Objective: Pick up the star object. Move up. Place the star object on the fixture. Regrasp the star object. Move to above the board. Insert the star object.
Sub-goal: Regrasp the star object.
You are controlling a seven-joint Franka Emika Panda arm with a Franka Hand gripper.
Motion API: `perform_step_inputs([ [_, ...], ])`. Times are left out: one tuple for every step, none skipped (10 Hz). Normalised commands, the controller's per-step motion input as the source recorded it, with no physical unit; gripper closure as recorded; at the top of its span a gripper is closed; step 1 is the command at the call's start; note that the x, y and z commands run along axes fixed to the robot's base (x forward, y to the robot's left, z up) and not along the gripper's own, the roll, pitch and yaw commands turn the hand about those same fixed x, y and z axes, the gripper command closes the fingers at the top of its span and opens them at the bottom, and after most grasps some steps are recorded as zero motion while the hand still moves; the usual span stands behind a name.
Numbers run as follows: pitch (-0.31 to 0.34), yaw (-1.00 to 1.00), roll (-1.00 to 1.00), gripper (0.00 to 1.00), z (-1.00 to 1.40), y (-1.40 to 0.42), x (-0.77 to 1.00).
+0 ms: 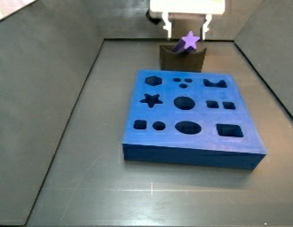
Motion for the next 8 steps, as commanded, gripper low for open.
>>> perform_step_inputs([
  [0.075,-0.01,0.05,0.0,0.89,0.01,-0.04],
  [0.083,-0.02,0.05,0.0,0.71,0.01,-0.03],
  [0.087,-0.03,0.05,0.0,0.59,0.01,-0.03],
  [0.086,-0.04,0.05,0.0,0.34,0.01,-0.02],
  [0.048,0.01,1.0,0.0,1.0,-0.95,-0.01],
  [0.045,0.01,1.0,0.0,0.96,-1.0,-0.01],
  [0.039,0.01,1.0,0.0,0.95,-1.0,-0.02],
  [0.026,0.01,1.0,0.0,0.88,-1.0,-0.08],
])
